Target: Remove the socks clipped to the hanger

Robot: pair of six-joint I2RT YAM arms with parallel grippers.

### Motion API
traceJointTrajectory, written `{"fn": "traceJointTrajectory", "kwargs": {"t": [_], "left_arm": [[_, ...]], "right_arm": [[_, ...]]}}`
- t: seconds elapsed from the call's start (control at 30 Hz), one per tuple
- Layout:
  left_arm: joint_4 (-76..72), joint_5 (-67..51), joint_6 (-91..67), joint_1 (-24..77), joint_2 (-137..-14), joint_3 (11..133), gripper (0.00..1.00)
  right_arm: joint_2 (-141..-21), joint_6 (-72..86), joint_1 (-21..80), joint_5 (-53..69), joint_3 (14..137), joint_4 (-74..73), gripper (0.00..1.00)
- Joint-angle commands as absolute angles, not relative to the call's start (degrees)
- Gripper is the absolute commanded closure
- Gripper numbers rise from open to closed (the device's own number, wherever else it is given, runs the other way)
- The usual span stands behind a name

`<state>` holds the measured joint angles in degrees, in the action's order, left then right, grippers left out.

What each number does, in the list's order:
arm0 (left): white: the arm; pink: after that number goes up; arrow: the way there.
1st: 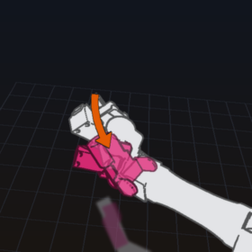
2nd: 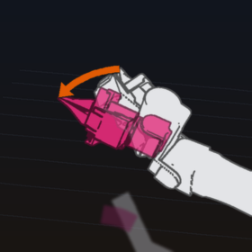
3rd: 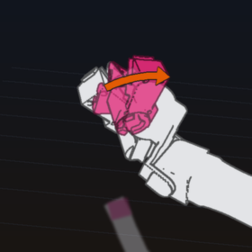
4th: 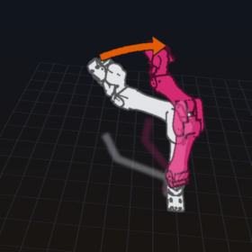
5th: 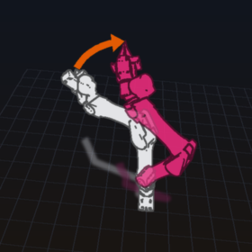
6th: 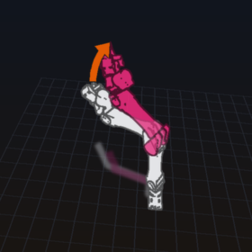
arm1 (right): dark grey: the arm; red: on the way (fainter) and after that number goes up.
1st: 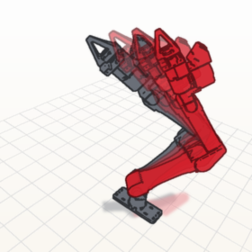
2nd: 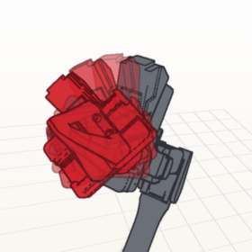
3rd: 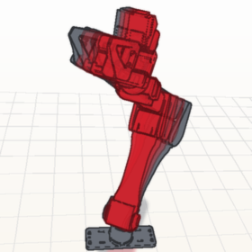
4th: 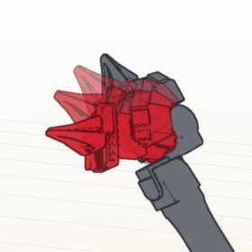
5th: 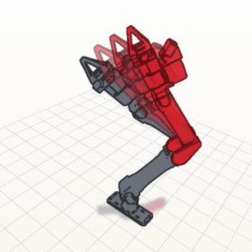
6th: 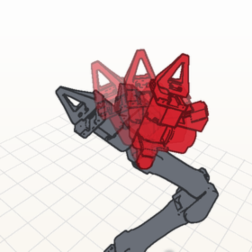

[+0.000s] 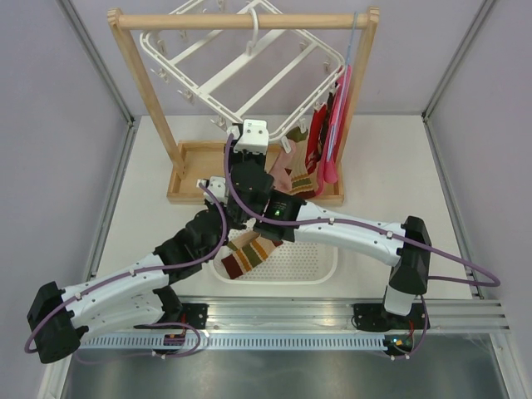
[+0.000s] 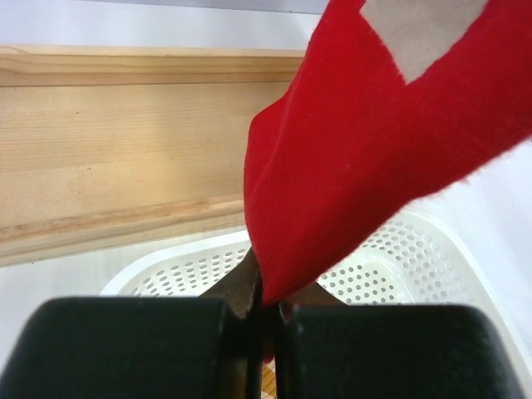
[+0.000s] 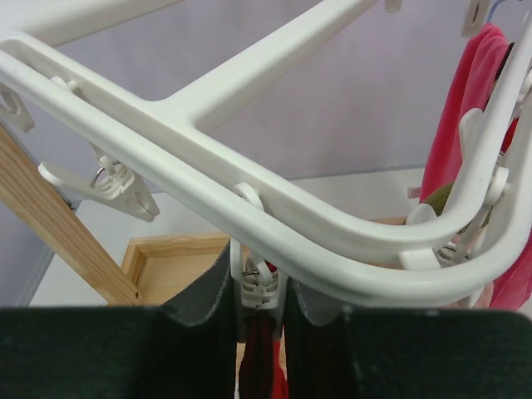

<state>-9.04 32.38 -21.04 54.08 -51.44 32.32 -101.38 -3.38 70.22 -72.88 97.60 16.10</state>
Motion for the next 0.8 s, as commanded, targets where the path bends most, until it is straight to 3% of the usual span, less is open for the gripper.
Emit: {"fn": "traceJointTrajectory", "kwargs": {"t": [0.0,0.23,0.33,0.4,0.47,0.77], "left_arm": [[-9.67,31.38,-22.5,54.75,-51.59,32.52,0.98],[-8.96,32.17,-23.46,54.84,-50.98,30.16,0.98],[-8.79,32.17,-24.43,54.84,-50.28,29.18,0.98],[-8.7,32.08,-24.78,54.76,-50.1,29.09,0.98],[-8.61,31.73,-24.79,54.84,-50.18,29.62,0.98],[-8.61,32.17,-24.87,55.55,-50.45,30.24,0.98]], "right_arm": [[-101.87,-5.98,69.96,-75.76,99.76,19.77,0.99],[-99.76,-6.51,69.79,-74.63,98.61,20.66,0.99],[-97.66,-1.7,69.52,-71.03,97.29,17.59,0.62],[-96.95,0.87,68.91,-69.79,97.47,12.69,0.26],[-96.16,2.81,68.82,-69.78,96.77,11.6,0.13],[-94.48,2.64,68.64,-70.14,94.48,12.31,0.12]]}}
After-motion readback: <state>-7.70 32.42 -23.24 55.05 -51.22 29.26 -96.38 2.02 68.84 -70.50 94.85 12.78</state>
